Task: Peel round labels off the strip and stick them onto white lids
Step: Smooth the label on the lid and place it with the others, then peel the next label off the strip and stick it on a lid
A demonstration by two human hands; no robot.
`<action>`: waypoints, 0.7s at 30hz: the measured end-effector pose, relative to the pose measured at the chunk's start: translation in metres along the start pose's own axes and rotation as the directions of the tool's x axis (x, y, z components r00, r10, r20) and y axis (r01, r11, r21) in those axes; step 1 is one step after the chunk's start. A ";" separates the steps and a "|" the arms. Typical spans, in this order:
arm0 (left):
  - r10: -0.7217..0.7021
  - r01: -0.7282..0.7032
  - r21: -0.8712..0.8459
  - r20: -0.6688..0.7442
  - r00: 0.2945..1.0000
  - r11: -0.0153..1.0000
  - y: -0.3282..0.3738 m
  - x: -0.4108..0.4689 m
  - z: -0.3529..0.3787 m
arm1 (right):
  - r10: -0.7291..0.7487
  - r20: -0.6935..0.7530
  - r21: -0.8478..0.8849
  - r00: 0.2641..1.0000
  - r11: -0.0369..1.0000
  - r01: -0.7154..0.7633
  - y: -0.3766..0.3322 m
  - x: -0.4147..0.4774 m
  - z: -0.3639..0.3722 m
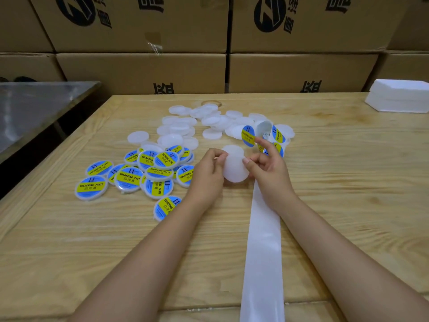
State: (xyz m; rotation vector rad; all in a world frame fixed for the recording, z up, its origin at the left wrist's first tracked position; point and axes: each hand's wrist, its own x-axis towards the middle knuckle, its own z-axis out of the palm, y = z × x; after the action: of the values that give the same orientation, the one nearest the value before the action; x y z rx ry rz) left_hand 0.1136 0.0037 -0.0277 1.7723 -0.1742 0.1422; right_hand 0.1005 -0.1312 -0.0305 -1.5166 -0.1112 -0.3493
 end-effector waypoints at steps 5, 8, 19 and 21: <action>-0.133 0.157 -0.154 0.154 0.979 0.976 0.004 0.002 -0.005 | -0.007 -0.015 -0.003 1.000 1.000 0.007 -0.001 0.001 -0.001; -0.183 0.204 -0.167 0.132 0.974 0.965 0.003 0.003 -0.006 | 0.057 -0.051 0.105 0.997 0.993 -0.052 -0.005 0.003 -0.004; -0.233 0.288 -0.349 0.193 0.953 0.892 0.009 0.006 -0.008 | 0.301 0.035 0.321 0.953 0.900 -0.296 -0.001 0.010 -0.007; -0.213 0.277 -0.351 0.209 0.954 0.895 0.010 0.005 -0.008 | 0.305 0.050 0.296 0.951 0.905 -0.305 0.000 0.011 -0.007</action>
State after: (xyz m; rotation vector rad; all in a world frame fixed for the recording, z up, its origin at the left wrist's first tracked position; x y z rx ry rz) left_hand 0.1170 0.0098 -0.0155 1.4036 -0.0866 -0.2127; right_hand 0.1097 -0.1401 -0.0282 -1.2075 0.0702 -0.0725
